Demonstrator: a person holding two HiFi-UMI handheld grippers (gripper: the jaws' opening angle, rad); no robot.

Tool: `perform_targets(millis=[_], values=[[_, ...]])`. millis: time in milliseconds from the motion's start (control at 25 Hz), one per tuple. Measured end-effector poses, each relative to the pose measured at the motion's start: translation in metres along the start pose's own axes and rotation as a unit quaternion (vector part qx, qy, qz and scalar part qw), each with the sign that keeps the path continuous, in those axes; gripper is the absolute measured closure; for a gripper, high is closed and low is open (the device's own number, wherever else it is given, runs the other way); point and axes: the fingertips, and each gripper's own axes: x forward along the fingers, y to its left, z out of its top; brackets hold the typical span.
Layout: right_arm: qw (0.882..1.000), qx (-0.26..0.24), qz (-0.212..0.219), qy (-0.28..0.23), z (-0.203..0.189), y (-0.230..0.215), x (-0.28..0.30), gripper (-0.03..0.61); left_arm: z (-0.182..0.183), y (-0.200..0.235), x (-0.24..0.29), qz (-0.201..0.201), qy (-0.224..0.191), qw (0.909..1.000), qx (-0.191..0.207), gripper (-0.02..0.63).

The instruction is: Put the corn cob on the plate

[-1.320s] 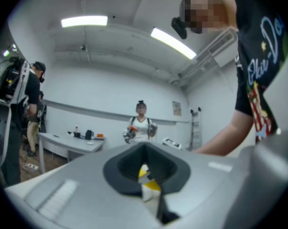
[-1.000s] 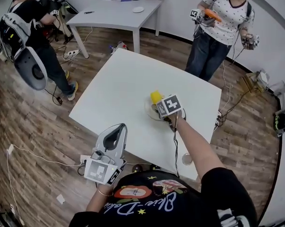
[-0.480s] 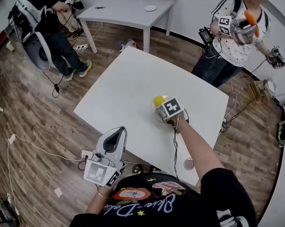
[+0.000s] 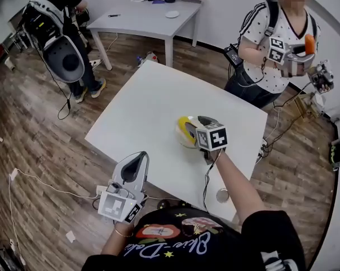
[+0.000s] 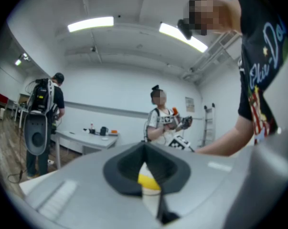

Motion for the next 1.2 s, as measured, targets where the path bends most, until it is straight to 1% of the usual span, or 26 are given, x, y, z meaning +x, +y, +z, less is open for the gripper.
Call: perform_targets(millis=[80, 120, 160, 200, 240, 320, 440, 520, 640, 760, 920, 1200], values=[[0.998, 0.011, -0.019, -0.064, 0.016, 0.001, -0.036, 0.332, 0.001, -0.005, 0.007, -0.015, -0.002, 0.9999, 0.002, 0.623], [0.995, 0.01, -0.035, -0.096, 0.024, 0.002, -0.054, 0.388, 0.002, -0.008, 0.01, -0.023, -0.003, 0.9997, 0.002, 0.623], [0.991, 0.008, -0.05, -0.126, 0.029, 0.002, -0.073, 0.513, 0.002, -0.011, 0.015, -0.031, -0.005, 0.9995, 0.003, 0.623], [0.987, 0.01, -0.06, -0.151, 0.033, 0.003, -0.09, 0.545, 0.003, -0.015, 0.019, -0.039, -0.005, 0.9992, 0.004, 0.623], [0.983, 0.015, -0.063, -0.171, 0.035, 0.005, -0.106, 0.563, 0.004, -0.019, 0.023, -0.048, -0.006, 0.9988, 0.005, 0.623], [0.977, 0.026, -0.061, -0.204, 0.038, 0.01, -0.137, 0.565, 0.006, -0.029, 0.033, -0.066, -0.009, 0.9978, 0.007, 0.623], [0.968, 0.017, -0.058, -0.244, 0.043, 0.025, -0.177, 0.565, 0.009, -0.043, 0.047, -0.092, -0.013, 0.9957, 0.009, 0.623], [0.964, 0.004, -0.059, -0.258, 0.049, 0.036, -0.193, 0.565, 0.014, -0.05, 0.055, -0.108, -0.015, 0.994, 0.008, 0.623], [0.962, -0.001, -0.064, -0.265, 0.055, 0.042, -0.204, 0.565, 0.023, -0.058, 0.067, -0.133, -0.02, 0.9908, 0.012, 0.623], [0.961, -0.002, -0.069, -0.268, 0.047, 0.042, -0.212, 0.565, 0.024, -0.073, 0.072, -0.15, -0.027, 0.988, 0.023, 0.623], [0.961, 0.005, -0.076, -0.266, 0.029, 0.041, -0.221, 0.565, 0.019, -0.09, 0.069, -0.161, -0.03, 0.9861, 0.029, 0.623], [0.962, -0.003, -0.091, -0.257, 0.029, 0.04, -0.22, 0.565, 0.019, -0.087, 0.071, -0.165, -0.025, 0.9857, 0.025, 0.623]])
